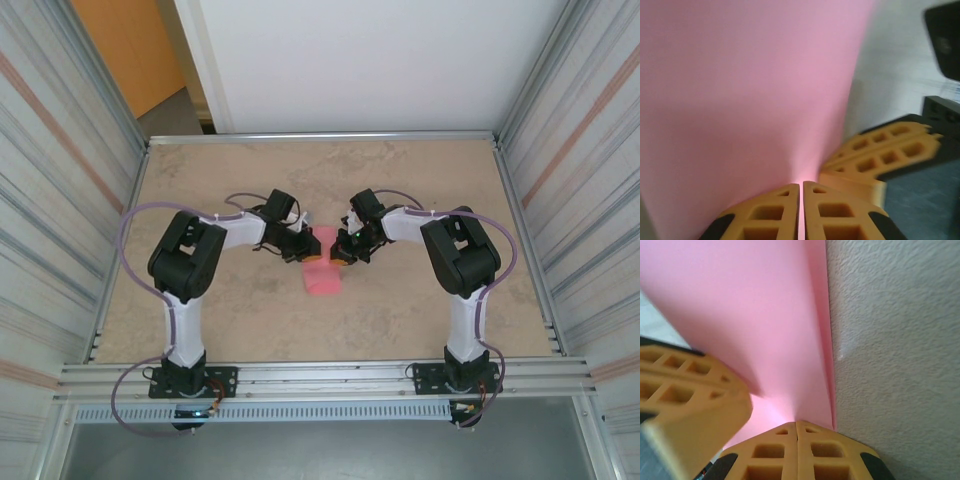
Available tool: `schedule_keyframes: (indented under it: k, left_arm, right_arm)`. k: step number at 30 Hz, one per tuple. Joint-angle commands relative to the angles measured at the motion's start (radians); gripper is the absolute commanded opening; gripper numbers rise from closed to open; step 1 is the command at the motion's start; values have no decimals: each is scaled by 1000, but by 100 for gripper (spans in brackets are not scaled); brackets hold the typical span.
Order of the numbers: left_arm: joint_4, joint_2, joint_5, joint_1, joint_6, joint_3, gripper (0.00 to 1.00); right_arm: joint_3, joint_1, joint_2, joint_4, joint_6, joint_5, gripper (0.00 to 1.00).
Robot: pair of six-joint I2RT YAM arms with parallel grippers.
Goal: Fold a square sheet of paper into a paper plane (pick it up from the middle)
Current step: First fold in half a square sheet of paper at the center of the table.
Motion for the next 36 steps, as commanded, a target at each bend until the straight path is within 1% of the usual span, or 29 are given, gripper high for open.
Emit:
schedule_keyframes:
  k: [1,4,8,11,14,18,22,25,30,34,36]
  left_arm:
    - [-19,17,-8,43,46,6,12]
    - [40,16,12,100,47,-34,12]
    - [31,18,-2,176,66,-36,12]
    - [13,-3,-9,207,76,-28,12]
    - [9,-60,0,186,68,-21,11]
    - [29,-110,-7,121,44,-23,12]
    - [80,-68,10,65,3,-9,12]
    - [74,-11,20,48,3,32,12]
    - [38,58,5,72,21,89,12]
    - [9,79,-46,118,45,117,12]
    - [-19,112,-76,142,66,134,12]
  right_arm:
    - [-92,3,161,-209,-19,277,3]
    - [-93,0,162,-208,-21,273,3]
    - [-89,-4,158,-208,-23,272,3]
    - [-88,-5,158,-208,-24,271,3]
    - [-89,-4,158,-208,-24,269,3]
    - [-93,-3,153,-209,-22,269,3]
    - [-93,-3,157,-208,-22,270,3]
    - [-94,-3,158,-208,-21,270,3]
    - [-108,-3,151,-199,-22,278,3]
    - [-117,-3,152,-191,-13,280,3]
    - [-119,-3,155,-192,-12,281,3]
